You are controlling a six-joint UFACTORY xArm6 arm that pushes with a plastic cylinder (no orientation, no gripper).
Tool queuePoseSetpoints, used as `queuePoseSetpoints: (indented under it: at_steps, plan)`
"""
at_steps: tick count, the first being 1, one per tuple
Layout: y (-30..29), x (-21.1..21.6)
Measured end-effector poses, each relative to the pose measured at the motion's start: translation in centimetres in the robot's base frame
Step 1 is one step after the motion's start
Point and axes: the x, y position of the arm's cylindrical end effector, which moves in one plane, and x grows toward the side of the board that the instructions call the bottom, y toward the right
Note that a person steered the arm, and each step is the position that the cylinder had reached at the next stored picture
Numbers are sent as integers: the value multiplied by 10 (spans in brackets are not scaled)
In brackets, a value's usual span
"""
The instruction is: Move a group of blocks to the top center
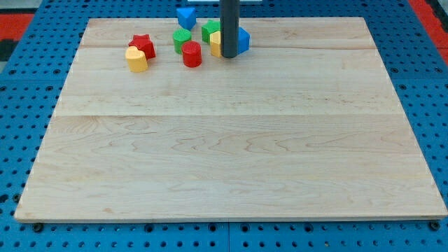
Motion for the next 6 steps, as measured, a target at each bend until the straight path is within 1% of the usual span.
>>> queuePoseSetpoints:
  at_steps: [1,2,3,4,5,6]
  plan:
    - [-40,49]
    - [-178,45]
    - [-218,34]
    - [-191,21]
    - [-134,14]
    - [-114,9]
